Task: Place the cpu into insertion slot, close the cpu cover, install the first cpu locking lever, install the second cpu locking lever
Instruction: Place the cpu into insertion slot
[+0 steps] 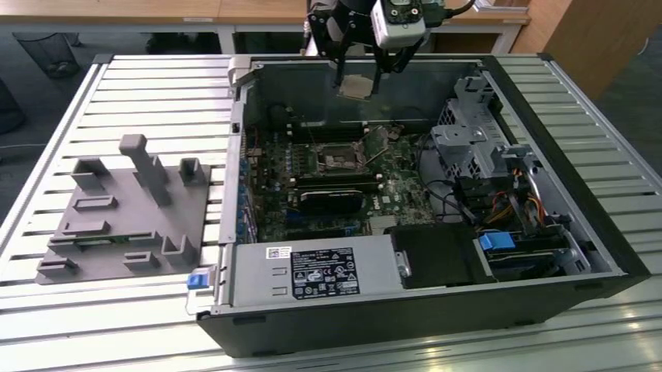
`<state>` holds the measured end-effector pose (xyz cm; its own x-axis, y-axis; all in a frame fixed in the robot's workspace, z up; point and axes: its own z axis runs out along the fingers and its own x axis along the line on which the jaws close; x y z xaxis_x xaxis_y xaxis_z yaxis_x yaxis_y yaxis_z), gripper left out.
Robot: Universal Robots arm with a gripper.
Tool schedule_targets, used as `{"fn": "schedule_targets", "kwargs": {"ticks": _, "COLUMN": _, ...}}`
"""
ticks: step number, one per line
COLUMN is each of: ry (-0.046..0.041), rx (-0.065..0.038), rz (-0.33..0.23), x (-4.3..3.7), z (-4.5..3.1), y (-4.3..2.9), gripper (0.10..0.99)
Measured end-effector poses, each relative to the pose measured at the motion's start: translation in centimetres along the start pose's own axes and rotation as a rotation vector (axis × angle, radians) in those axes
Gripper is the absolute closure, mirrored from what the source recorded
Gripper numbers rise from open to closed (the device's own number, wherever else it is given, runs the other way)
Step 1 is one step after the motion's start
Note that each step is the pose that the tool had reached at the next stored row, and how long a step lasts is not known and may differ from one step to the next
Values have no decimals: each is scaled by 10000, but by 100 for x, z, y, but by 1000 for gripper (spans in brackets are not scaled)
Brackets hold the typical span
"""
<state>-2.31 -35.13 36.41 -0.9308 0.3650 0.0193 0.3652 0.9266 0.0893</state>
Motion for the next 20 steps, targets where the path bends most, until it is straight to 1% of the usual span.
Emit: {"fn": "schedule_targets", "kwargs": {"ticks": 20, "ry": -73, "rx": -16, "rz": 817, "x": 0, "z": 3, "y": 0, "gripper": 541}}
